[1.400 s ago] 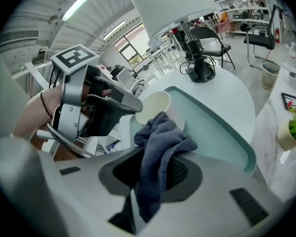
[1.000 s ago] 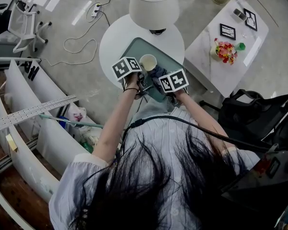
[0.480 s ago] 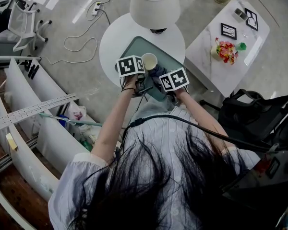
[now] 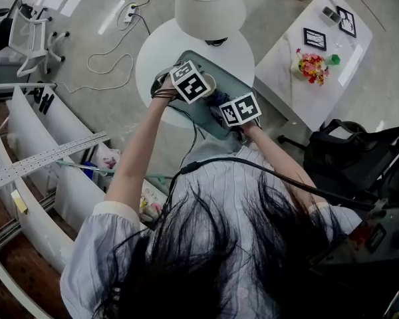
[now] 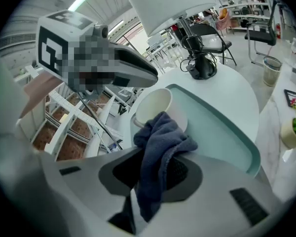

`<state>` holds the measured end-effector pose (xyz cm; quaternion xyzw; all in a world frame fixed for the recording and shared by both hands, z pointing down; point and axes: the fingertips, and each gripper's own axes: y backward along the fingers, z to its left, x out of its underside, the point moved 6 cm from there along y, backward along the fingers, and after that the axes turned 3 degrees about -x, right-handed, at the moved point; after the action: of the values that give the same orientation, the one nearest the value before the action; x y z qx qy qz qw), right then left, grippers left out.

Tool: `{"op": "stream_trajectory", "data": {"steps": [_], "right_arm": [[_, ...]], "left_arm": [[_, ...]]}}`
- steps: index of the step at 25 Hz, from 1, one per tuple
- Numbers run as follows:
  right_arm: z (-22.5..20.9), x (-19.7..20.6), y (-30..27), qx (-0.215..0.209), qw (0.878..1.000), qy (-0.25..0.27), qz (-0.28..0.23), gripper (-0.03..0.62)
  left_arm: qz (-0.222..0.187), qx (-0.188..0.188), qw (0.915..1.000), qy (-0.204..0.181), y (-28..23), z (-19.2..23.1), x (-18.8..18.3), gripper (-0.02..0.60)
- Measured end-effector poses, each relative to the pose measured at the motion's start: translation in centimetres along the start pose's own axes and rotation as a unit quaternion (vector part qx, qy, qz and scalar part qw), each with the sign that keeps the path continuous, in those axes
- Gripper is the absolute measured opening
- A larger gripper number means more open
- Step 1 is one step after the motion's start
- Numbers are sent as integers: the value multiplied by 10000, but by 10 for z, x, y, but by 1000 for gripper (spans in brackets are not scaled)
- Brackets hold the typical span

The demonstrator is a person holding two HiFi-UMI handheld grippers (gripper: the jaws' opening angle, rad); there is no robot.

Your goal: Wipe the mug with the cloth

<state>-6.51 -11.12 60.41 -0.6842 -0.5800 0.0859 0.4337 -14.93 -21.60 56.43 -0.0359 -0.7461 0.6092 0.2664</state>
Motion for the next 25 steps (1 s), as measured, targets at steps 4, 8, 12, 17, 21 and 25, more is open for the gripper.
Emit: {"op": "stream_trajectory", "data": {"steps": [4,8,12,17,21,25], "right_arm": [[-1,0,1,-13,10000,-26,-15,94],[0,2,1,-1,10000,-24,-18,94],[-2,3,0,8,10000,-38,-25,94],[1,2,-1,-16,10000,-29,-27,94],[-2,3,-3,-16,10000,-39,-13,94],[-2,1,-3,-10,10000,-42,-19,94]], "left_arm": [[298,689,9896,-1230,-13,-14,-10,48],[623,955,9683,-2222,-21,-27,-12,48],[703,884,9593,-2587,-30,-26,-21,48],[816,920,9484,-2924,-26,-26,-21,57],[965,909,9360,-3262,-33,-24,-18,57],[1202,747,9195,-3668,-44,-19,-17,57]]}}
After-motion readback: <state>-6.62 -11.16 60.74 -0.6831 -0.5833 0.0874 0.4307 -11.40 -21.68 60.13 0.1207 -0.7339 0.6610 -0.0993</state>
